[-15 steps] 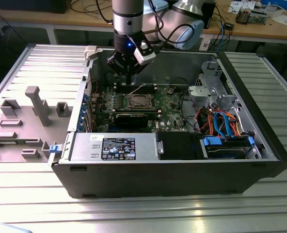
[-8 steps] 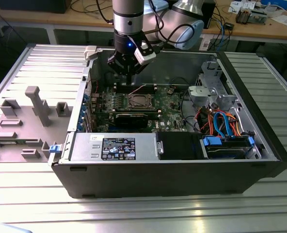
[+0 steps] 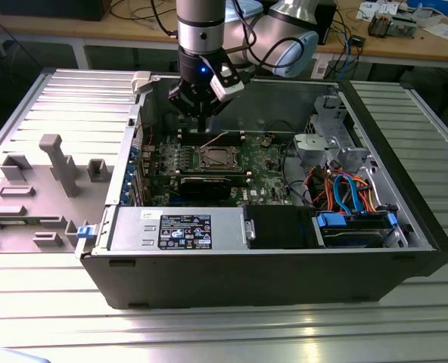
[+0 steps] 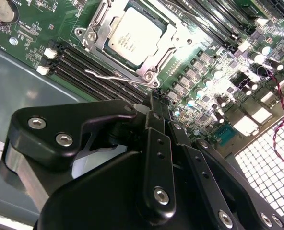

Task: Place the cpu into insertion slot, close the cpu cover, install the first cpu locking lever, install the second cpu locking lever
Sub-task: 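Install the first cpu locking lever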

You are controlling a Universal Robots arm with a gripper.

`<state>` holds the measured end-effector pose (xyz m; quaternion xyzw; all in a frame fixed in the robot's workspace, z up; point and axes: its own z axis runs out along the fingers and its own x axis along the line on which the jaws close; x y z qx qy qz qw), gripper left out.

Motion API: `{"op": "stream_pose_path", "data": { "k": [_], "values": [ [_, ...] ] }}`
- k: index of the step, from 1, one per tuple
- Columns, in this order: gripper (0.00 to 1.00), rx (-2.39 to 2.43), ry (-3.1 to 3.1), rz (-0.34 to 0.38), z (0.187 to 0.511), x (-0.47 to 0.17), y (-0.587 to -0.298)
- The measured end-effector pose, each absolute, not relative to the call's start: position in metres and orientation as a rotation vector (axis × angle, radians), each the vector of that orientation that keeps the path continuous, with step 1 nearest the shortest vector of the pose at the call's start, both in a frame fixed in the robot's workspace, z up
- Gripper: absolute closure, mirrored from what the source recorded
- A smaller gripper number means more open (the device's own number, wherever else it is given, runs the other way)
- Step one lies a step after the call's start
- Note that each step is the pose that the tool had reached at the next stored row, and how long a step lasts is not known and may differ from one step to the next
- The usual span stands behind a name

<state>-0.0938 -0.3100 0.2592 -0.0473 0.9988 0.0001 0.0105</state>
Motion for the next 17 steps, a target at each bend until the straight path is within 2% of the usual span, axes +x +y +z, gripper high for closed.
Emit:
{"op": "stream_pose_path", "data": {
  "k": [4,17],
  "values": [
    [0.89,-0.129,3.117,0.03,0.258,-0.093,-0.311],
    [0.89,-0.082,3.118,0.032,0.249,-0.081,-0.311]
  ]
}}
